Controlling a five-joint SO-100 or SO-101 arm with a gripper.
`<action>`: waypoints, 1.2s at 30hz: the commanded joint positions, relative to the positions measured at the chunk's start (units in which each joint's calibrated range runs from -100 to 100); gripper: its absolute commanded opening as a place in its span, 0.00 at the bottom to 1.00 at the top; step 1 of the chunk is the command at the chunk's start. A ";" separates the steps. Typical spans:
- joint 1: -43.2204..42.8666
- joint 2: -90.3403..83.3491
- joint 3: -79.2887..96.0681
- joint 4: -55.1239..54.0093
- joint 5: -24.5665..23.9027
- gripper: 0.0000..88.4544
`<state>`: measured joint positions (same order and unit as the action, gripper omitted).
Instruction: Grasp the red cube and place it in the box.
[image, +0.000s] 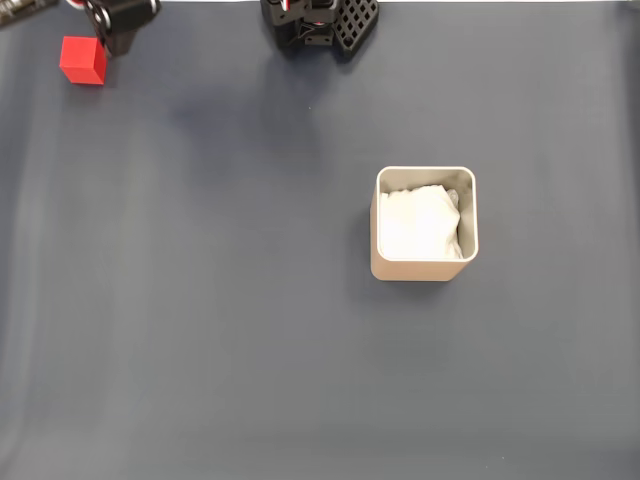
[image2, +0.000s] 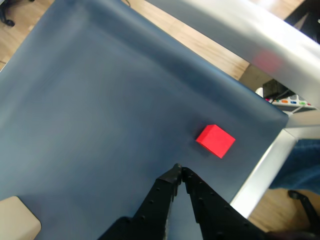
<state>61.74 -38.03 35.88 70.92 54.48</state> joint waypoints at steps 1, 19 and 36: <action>3.18 0.51 -2.70 1.51 -0.68 0.00; 8.65 6.05 -4.53 1.34 -5.71 0.01; 9.29 11.59 -9.63 1.01 -15.29 0.30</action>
<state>70.54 -26.35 28.96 72.95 40.27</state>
